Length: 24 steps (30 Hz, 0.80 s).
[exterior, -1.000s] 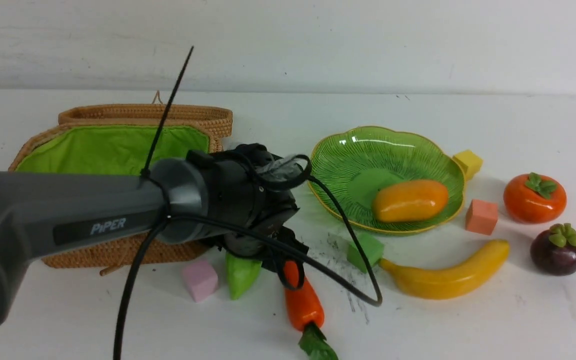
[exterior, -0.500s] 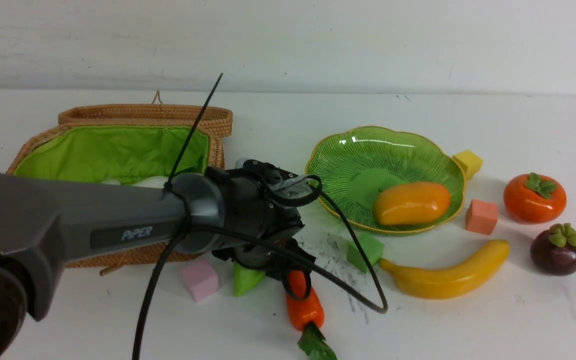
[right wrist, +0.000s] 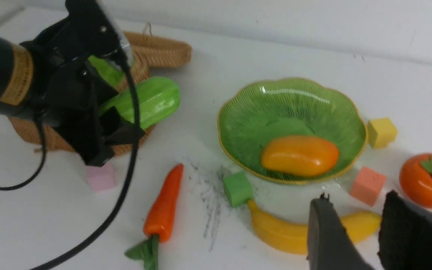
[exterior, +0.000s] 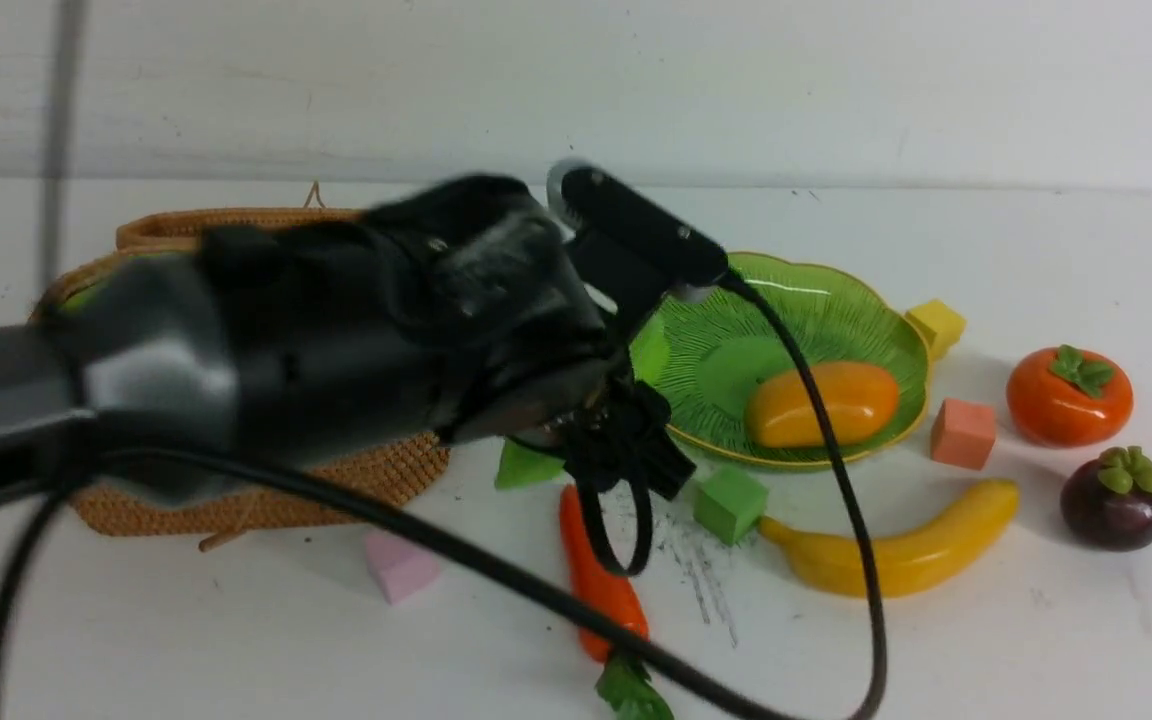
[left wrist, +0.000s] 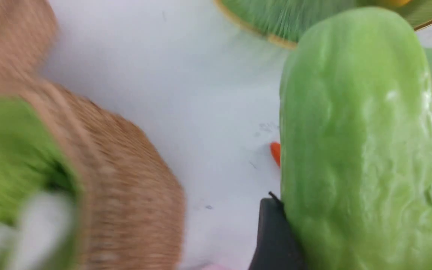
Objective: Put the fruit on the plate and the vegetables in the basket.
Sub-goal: Take a chayote with your left arm and place it on the basket on the left.
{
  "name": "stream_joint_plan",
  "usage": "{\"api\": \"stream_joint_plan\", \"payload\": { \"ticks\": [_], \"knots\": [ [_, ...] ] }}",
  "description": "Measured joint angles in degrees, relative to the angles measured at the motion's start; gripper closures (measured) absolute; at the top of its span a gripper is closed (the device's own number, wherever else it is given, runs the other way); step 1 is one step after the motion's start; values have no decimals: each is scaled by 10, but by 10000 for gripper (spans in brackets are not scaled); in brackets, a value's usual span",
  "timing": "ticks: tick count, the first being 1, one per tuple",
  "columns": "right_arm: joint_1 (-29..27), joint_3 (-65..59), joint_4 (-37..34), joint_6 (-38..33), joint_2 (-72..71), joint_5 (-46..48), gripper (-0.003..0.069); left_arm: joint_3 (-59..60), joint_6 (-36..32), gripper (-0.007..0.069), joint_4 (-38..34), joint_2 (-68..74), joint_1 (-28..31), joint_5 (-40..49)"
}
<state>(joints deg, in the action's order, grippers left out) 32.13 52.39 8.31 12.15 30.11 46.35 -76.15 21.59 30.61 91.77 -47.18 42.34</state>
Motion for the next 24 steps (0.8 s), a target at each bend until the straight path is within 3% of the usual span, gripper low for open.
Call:
{"api": "stream_joint_plan", "payload": {
  "ticks": [1, 4, 6, 7, 10, 15, 17, 20, 24],
  "knots": [
    [0, 1, -1, 0, 0, -3, 436, 0, -8, 183, -1, -5, 0, 0],
    [0, 30, -19, -8, 8, -24, 436, 0, -157, 183, -24, -74, 33, 18],
    [0, 59, -38, -33, 13, -24, 434, 0, -267, 183, -59, -108, 91, 26],
    [0, 59, -40, -36, 14, -24, 434, 0, -267, 183, -63, -108, 91, 27],
    [0, 98, -92, -102, 21, -14, 433, 0, -454, 183, -162, -118, 206, 38],
    [0, 112, -162, -177, 21, -1, 431, 0, -759, 183, -289, -83, 333, 33],
    [0, 112, -178, -187, 22, 7, 428, 0, -818, 183, -319, -58, 366, 14],
    [0, 112, -183, -193, 24, 18, 426, 1, -853, 183, -333, -22, 399, -21],
    [0, 112, -191, -193, 24, 33, 426, 1, -832, 183, -315, -1, 410, -60]
  ]
}}
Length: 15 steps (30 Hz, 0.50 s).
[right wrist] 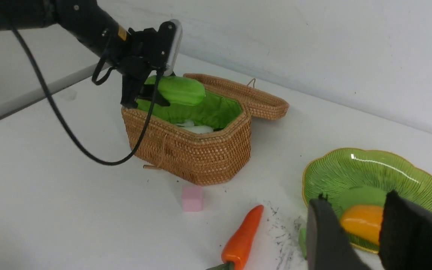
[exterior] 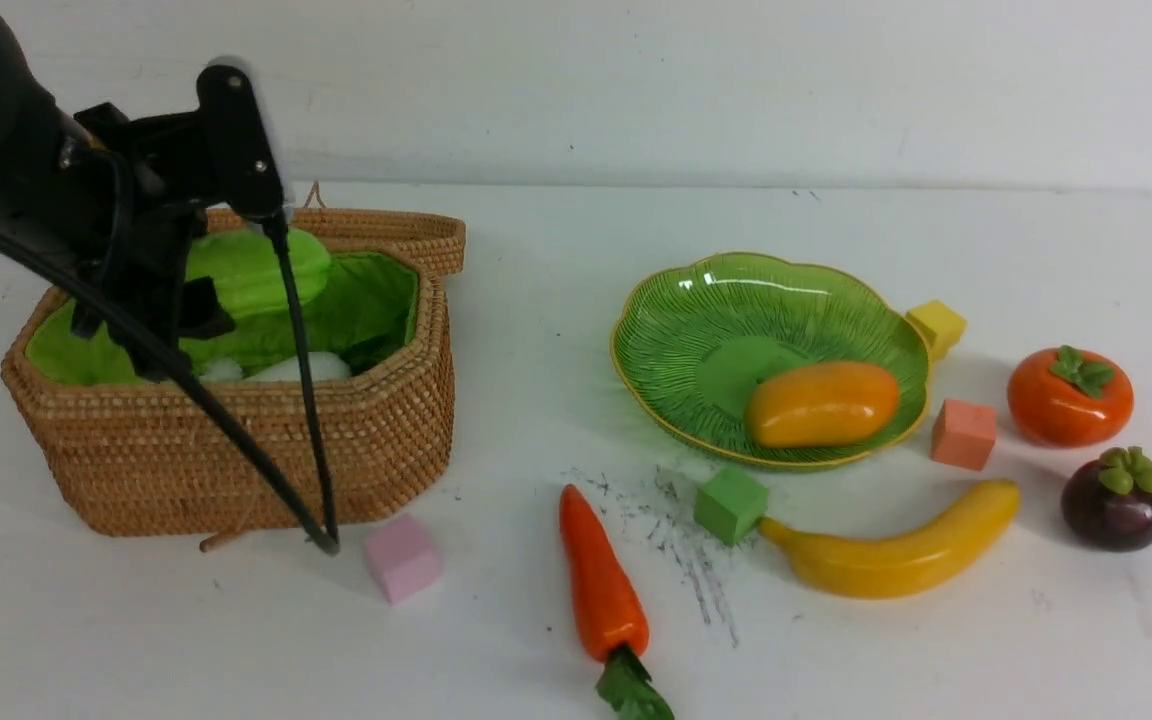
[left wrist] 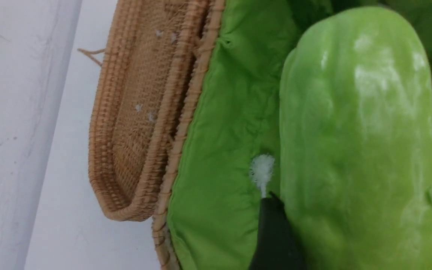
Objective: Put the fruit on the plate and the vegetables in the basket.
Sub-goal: Take a chayote with your left arm and place it on the basket on the left, then use the right arm to grab a carrot and put it into the left basket
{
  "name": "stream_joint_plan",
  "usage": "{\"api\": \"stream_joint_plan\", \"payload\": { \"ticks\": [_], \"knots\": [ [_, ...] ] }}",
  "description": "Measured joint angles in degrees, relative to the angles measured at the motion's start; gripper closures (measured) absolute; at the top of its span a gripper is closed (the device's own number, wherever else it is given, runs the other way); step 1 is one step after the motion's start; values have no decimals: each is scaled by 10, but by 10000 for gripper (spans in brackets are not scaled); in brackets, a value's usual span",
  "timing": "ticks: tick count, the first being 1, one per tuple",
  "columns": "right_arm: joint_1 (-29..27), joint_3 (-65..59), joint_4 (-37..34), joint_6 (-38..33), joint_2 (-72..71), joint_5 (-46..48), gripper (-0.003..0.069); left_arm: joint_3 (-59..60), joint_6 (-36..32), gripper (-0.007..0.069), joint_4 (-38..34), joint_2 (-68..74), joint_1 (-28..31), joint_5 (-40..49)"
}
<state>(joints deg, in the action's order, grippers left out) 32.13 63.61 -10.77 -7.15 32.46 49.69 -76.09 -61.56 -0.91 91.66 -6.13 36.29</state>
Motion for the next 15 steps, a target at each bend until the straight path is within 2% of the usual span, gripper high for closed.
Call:
{"api": "stream_joint_plan", "payload": {
  "ticks": [2, 4, 9, 13, 15],
  "knots": [
    [0, 0, -10, 0, 0, 12, 426, 1, 35, 181, 18, 0, 1, -24],
    [0, 0, -17, 0, 0, 23, 426, 1, 57, 144, 34, -1, 1, -40],
    [0, 0, -24, 0, 0, 50, 426, 1, 113, -24, 60, -6, 1, -40],
    [0, 0, -29, 0, 0, 65, 426, 1, 144, -33, 56, -27, 1, -15],
    [0, 0, -31, 0, 0, 71, 426, 1, 169, -7, 34, -49, 1, 0]
  ]
}}
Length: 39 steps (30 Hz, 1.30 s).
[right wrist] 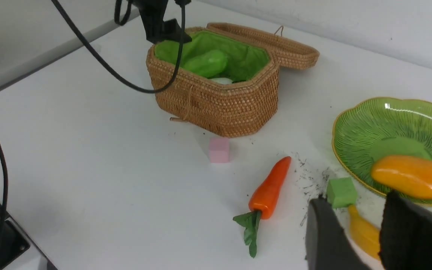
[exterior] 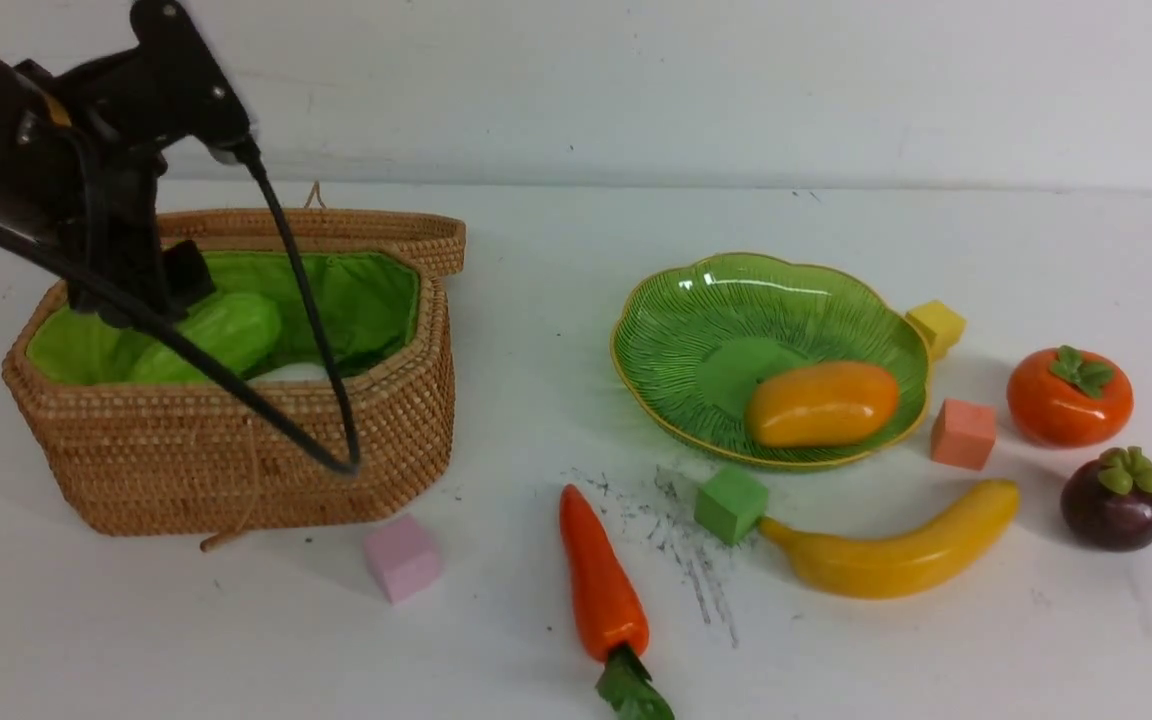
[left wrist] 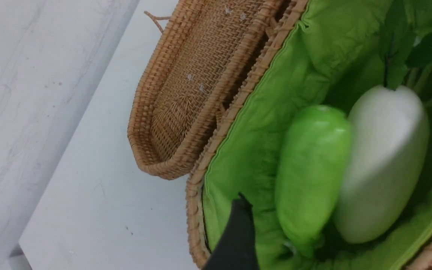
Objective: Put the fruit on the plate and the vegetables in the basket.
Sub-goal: Use the right arm to grab a carrot and put it into the left basket
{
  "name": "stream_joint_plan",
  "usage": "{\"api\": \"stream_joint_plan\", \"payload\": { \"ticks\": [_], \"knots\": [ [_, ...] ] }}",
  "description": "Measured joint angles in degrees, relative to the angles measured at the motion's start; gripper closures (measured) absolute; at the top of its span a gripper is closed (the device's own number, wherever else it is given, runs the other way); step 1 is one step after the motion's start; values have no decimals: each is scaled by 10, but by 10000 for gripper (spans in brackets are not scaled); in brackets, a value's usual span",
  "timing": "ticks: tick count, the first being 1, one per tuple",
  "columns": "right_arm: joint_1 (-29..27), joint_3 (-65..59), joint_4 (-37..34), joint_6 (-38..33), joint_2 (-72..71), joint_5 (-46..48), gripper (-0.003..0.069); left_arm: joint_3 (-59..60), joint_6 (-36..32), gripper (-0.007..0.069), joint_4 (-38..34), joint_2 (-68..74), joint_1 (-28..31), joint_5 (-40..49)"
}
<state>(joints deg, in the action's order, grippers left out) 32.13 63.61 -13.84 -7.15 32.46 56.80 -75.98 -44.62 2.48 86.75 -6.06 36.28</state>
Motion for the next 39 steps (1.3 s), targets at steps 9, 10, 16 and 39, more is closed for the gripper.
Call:
{"api": "stream_joint_plan", "payload": {
  "ticks": [9, 10, 16, 39],
  "knots": [
    [0, 1, 0, 0, 19, 16, 423, 0, 203, 435, -260, -101, 0, 57],
    [0, 1, 0, 0, 25, 20, 423, 0, 215, 481, -275, -107, 0, 69],
    [0, 1, 0, 12, 83, 69, 423, 25, 214, 638, -311, -205, 0, 164],
    [78, 122, 15, 98, 501, 40, 423, 346, 238, 638, -317, -709, 0, 176]
  ]
}}
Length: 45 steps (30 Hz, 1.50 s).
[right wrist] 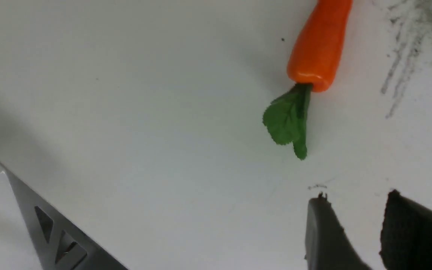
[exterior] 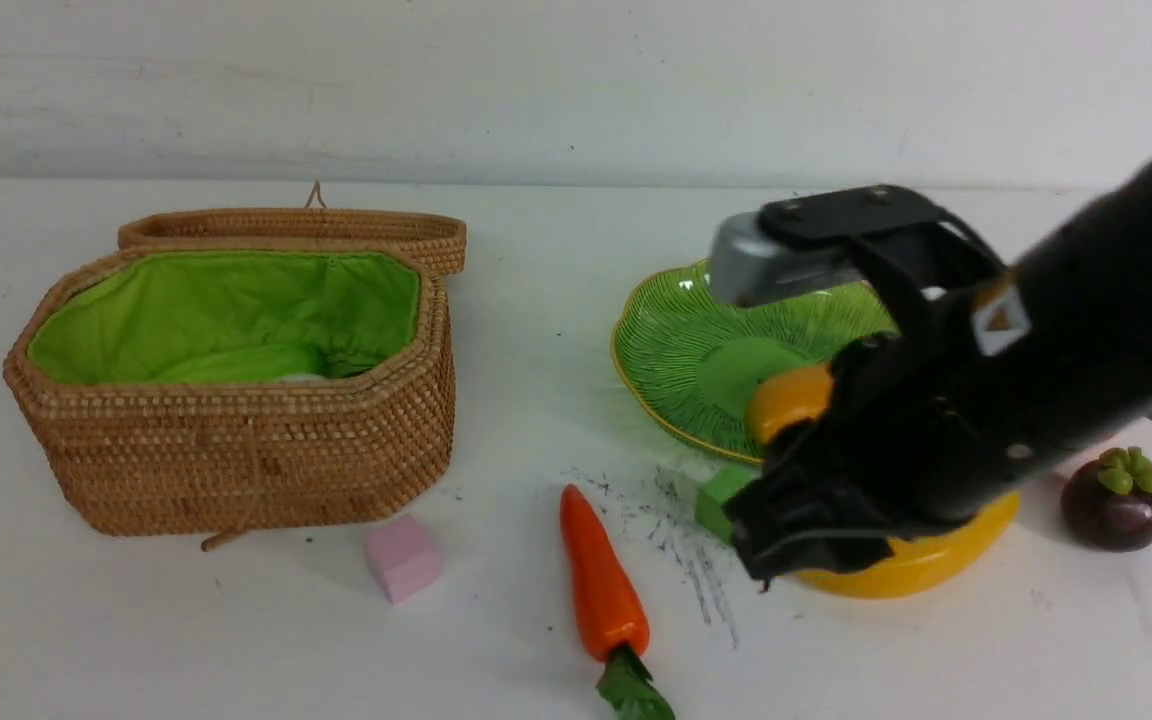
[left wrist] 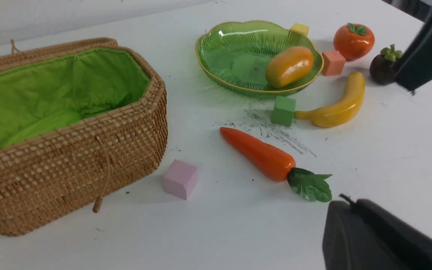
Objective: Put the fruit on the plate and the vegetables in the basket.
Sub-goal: Use the right arm to grab a carrot and put it into the left basket
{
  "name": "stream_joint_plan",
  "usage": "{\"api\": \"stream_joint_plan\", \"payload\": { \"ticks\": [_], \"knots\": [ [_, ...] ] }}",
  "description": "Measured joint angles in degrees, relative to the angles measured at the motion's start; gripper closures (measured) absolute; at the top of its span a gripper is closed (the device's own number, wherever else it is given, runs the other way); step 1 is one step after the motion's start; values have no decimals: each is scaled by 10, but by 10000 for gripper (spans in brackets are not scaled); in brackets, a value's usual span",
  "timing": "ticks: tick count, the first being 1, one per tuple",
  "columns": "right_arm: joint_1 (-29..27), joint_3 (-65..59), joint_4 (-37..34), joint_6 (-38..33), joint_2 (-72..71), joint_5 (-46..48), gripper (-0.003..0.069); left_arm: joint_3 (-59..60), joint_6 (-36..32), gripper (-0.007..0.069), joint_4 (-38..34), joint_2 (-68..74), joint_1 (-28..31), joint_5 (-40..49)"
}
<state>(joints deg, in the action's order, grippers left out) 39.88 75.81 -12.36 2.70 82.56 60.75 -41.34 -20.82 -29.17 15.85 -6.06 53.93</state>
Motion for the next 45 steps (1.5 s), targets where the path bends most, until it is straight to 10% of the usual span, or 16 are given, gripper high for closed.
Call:
{"api": "stream_joint_plan", "payload": {
  "ticks": [10, 22, 33, 45],
  "knots": [
    [28, 80, 69, 73, 178, -15, 390, 1, 0, 638, -1, -3, 0, 10],
    [6, 135, 68, 82, 350, -67, 130, 1, -3, 638, 0, -3, 0, 43],
    [-7, 142, 42, 59, 384, -90, 270, 1, -4, 638, -1, -3, 0, 56],
    [4, 344, 25, -43, 339, -27, 268, 1, -2, 638, -1, -3, 0, 54]
  ]
}}
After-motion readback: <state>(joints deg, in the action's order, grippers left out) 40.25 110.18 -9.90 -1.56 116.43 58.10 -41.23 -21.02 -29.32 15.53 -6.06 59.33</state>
